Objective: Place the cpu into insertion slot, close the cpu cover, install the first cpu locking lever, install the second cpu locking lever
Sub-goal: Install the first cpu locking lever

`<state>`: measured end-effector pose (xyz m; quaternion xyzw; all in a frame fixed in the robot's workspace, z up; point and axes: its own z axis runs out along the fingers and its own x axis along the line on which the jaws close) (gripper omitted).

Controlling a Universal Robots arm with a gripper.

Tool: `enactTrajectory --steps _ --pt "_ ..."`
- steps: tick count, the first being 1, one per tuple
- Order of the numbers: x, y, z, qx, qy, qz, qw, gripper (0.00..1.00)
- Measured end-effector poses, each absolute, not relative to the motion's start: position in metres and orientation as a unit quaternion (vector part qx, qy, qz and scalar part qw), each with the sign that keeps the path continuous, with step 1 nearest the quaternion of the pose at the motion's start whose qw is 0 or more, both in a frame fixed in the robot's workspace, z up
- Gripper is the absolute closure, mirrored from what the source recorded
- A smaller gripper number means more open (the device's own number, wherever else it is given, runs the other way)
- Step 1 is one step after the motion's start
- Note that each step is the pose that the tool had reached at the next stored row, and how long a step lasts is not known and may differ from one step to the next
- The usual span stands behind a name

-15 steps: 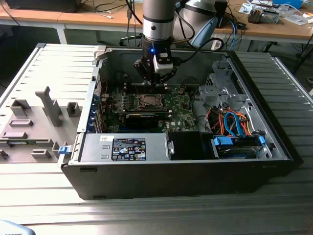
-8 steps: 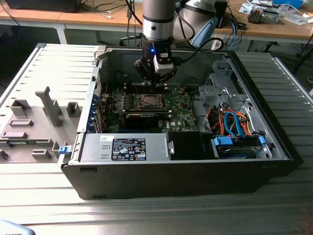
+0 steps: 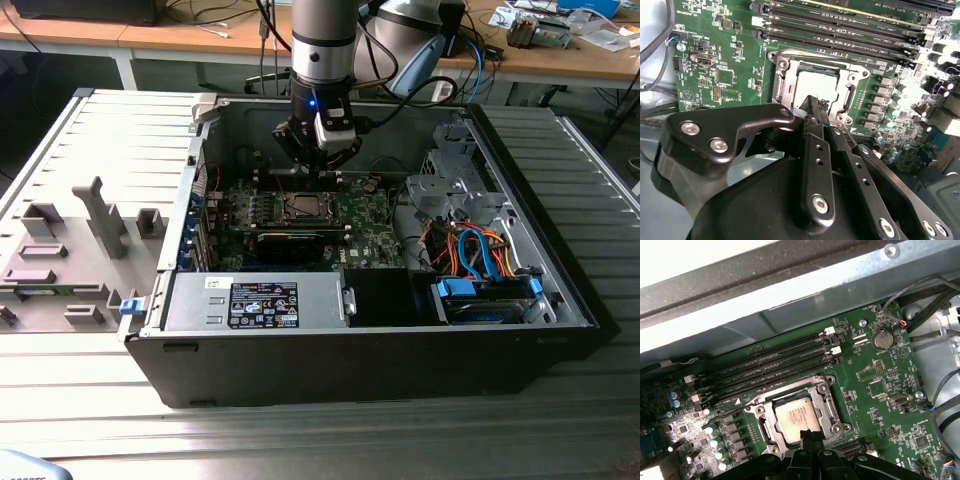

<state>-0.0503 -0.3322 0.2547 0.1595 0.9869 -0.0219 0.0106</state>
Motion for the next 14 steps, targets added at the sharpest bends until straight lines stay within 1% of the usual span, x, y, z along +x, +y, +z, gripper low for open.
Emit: enactTrajectory --steps 14 --pt "-0.0503 -0.3323 0.2547 0.147 0.989 -0.022 0.011 0.89"
